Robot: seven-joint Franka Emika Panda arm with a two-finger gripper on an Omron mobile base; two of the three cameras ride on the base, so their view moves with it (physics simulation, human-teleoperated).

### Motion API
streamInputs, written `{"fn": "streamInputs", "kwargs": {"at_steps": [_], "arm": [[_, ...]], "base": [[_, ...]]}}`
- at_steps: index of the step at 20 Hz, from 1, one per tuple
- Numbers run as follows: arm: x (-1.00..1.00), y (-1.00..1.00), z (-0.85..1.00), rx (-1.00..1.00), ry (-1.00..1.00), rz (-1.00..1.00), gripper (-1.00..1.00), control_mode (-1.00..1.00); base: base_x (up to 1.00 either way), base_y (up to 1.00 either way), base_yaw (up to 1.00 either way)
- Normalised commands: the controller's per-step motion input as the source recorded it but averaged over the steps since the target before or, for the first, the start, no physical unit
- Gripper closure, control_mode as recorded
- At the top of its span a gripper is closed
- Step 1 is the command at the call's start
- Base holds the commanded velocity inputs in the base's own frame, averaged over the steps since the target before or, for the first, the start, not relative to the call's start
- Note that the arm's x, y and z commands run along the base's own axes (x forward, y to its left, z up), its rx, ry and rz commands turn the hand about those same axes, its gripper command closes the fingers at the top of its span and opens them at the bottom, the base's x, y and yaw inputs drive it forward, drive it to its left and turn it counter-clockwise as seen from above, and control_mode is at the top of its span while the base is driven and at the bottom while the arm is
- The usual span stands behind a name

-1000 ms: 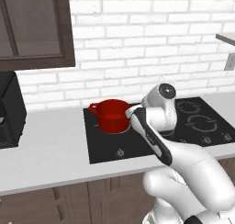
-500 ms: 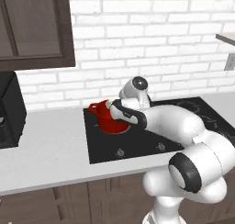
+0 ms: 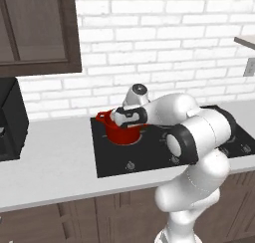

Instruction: Put the onion and sweet potato in the pot. Retrieve the spatula and lightly stir the vegetables in the pot.

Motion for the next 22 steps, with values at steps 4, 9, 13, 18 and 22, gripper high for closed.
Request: {"fn": "streamInputs", "kwargs": {"at_steps": [4, 9, 13, 18, 22], "arm": [[0.16, 0.00, -0.20, -0.03, 0.00, 0.00, -1.00, -1.00], [0.00, 0.00, 0.00, 0.00, 0.00, 0.00, -1.00, -1.00], [-0.35, -0.04, 0.35, 0.00, -0.08, 0.00, -1.00, -1.00], [-1.00, -0.27, 0.59, 0.00, -0.06, 0.00, -1.00, -1.00], [-1.00, -0.33, 0.43, 0.00, 0.00, 0.00, -1.00, -1.00]], "base": [[0.00, 0.00, 0.00], [0.00, 0.00, 0.00], [0.00, 0.00, 0.00], [0.00, 0.00, 0.00], [0.00, 0.00, 0.00]]}}
